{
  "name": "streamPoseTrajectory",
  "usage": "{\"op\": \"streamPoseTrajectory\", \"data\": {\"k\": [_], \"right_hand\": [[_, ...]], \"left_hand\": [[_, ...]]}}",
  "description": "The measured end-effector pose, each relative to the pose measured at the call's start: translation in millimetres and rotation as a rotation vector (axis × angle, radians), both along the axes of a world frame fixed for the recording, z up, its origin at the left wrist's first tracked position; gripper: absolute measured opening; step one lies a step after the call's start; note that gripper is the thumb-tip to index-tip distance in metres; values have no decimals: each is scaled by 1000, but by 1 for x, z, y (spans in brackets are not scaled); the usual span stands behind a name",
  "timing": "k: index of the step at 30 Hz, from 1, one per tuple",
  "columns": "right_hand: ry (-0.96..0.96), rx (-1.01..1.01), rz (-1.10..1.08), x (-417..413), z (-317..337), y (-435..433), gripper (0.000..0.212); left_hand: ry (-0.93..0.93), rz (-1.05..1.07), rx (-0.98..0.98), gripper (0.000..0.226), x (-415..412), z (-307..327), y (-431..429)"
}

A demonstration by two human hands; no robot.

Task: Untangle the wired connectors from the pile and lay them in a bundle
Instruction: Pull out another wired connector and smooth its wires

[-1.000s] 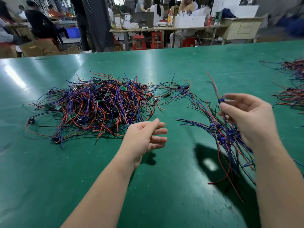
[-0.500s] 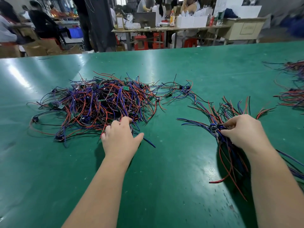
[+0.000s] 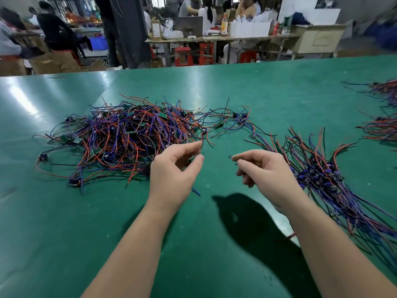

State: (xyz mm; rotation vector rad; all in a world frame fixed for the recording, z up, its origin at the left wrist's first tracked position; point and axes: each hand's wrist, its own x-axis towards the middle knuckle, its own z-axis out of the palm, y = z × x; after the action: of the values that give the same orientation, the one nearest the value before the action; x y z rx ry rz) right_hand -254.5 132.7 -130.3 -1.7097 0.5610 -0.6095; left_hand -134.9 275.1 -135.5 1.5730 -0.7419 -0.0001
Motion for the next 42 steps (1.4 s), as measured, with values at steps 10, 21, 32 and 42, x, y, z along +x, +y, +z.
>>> {"op": "streamPoseTrajectory", "data": {"k": [10,21,32,42], "right_hand": [[-150,436,212,2,3,1,30],[-53,167,236,0,-4,1,46],[-57,283,153,2,-2,-2,19],[-136,461,139,2,0,-2,5]], "left_hand": [[82,-493,97,41,-33,3,-4],[-241,-382,213,111,-26,-5,-3],[93,-262,9,62,-37,-14,-15],[724,-438,-31,8,-40,-10,-19]]}}
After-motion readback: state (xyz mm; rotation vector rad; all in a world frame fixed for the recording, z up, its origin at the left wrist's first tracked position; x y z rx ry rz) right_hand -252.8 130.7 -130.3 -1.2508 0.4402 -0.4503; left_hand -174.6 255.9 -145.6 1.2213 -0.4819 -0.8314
